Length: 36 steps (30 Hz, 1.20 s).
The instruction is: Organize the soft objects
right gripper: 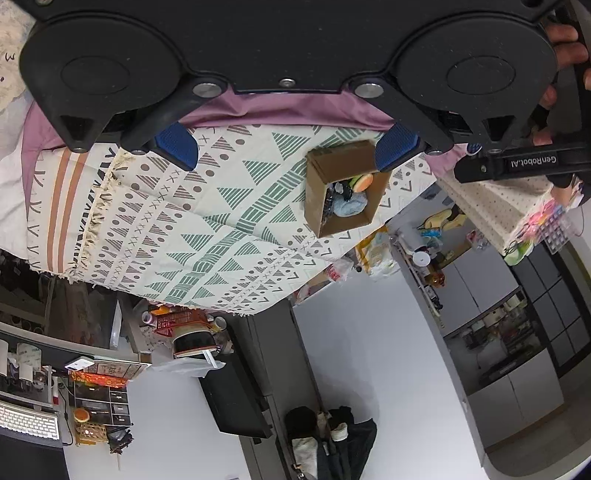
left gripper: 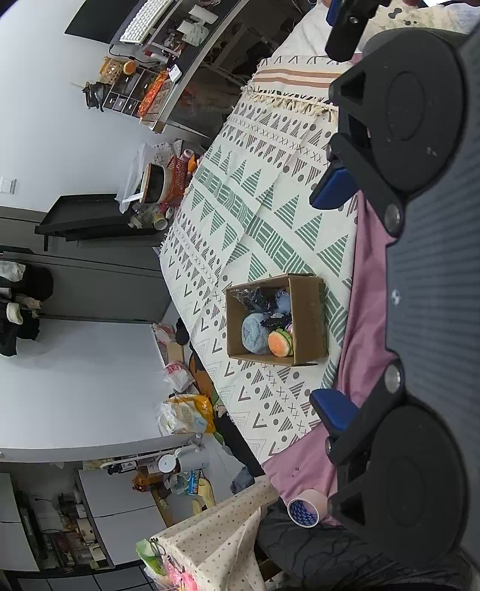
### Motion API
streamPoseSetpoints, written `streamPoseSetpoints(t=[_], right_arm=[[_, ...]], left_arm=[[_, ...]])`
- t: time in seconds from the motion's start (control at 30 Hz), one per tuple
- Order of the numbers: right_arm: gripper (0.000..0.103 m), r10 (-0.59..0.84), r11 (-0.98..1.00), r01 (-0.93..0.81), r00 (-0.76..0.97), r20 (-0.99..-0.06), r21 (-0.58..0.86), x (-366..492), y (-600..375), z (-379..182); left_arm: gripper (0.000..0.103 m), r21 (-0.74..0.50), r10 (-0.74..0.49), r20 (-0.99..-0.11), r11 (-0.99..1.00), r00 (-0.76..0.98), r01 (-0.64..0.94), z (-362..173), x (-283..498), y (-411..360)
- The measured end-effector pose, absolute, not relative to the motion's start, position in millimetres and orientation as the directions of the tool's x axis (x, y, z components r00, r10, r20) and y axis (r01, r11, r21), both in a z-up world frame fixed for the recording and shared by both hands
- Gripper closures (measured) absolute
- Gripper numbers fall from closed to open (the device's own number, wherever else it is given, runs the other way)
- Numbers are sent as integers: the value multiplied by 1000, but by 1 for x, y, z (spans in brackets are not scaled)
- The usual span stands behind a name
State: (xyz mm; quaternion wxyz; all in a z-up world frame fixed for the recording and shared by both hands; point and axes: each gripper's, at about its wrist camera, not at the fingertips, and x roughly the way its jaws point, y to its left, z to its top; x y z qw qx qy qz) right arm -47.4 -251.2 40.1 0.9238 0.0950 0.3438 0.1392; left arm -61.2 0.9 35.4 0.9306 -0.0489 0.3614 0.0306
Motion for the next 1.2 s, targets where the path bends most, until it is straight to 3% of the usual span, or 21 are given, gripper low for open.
streamPoseSetpoints(t=[1.2], right_arm=[[0, 279, 960, -190, 720, -635, 206, -64, -230, 44]], left_arm=[[1, -50, 10, -689, 997, 725, -61, 34, -79, 15]])
